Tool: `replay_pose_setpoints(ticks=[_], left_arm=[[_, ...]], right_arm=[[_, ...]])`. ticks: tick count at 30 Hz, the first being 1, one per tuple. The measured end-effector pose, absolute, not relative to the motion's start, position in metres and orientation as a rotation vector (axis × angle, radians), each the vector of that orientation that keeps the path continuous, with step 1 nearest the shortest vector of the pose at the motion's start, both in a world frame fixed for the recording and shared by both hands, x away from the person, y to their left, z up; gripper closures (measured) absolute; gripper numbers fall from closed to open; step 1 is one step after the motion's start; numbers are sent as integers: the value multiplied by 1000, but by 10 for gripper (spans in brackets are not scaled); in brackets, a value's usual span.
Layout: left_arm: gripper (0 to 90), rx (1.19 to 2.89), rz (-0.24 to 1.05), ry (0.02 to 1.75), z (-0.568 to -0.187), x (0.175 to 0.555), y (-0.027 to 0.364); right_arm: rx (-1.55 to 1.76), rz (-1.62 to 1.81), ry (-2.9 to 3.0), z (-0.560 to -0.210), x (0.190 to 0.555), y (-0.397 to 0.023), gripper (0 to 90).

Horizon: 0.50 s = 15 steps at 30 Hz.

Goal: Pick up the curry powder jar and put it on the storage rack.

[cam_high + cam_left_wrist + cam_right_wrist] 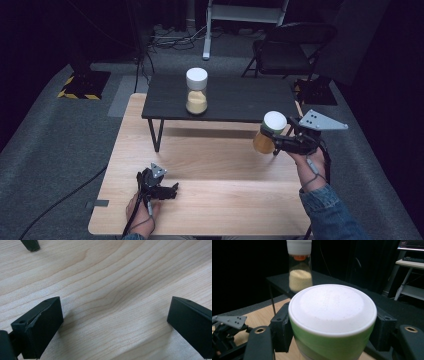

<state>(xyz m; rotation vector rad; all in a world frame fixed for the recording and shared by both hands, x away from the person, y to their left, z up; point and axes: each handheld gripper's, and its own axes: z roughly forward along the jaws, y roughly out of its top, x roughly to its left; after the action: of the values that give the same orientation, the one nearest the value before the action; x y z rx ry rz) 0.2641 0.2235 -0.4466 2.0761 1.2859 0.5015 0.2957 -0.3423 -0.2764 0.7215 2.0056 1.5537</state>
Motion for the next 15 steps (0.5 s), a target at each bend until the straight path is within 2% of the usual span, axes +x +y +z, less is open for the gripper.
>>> replay_pose_setpoints(ticks=[15], left_arm=[[2,2076,501,1287,-447,264,223]], right_arm=[[738,1510,1958,-237,334,-321,329]])
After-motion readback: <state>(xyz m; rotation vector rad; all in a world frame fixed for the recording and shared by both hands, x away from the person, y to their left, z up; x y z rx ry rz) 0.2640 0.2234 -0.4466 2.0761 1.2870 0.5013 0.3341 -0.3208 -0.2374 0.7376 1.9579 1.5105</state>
